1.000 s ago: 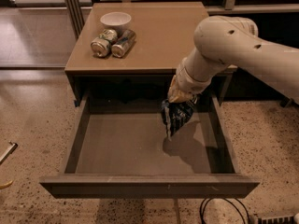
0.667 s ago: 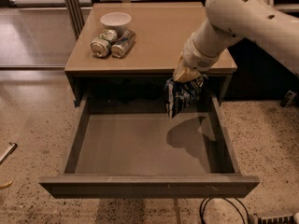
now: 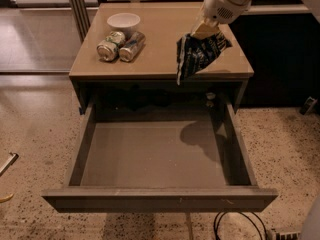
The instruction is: Pick blue chip bag from top drawer and place on counter
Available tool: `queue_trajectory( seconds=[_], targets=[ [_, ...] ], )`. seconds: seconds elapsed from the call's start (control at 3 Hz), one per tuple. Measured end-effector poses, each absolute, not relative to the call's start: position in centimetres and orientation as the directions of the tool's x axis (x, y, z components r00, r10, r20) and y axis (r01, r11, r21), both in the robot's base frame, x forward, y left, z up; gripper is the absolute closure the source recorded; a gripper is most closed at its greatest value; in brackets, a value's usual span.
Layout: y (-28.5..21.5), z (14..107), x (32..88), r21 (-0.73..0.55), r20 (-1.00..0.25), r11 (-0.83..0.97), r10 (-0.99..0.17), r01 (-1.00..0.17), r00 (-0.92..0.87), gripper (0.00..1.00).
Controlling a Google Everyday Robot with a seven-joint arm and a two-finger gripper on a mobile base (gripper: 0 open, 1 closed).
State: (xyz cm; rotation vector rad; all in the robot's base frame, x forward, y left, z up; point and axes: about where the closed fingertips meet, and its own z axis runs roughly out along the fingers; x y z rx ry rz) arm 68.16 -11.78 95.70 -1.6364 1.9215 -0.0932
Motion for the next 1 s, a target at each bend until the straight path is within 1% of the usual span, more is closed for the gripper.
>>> queue_trajectory(
  seconds=[0.33,0.67,1.0],
  targets=[
    [-11.2,96.9,71.0,-0.404,-0.445,0.318,-0.888,-0.858,-0.119,1.00],
    [-10.8,94.8,73.8,-0.323,-0.551,0.438,-0.808,-0.839,-0.210,1.00],
    [-10.3,93.4,76.2,-0.256,-0.672,0.569,-0.686,-0.782,-0.279,1.00]
  ],
)
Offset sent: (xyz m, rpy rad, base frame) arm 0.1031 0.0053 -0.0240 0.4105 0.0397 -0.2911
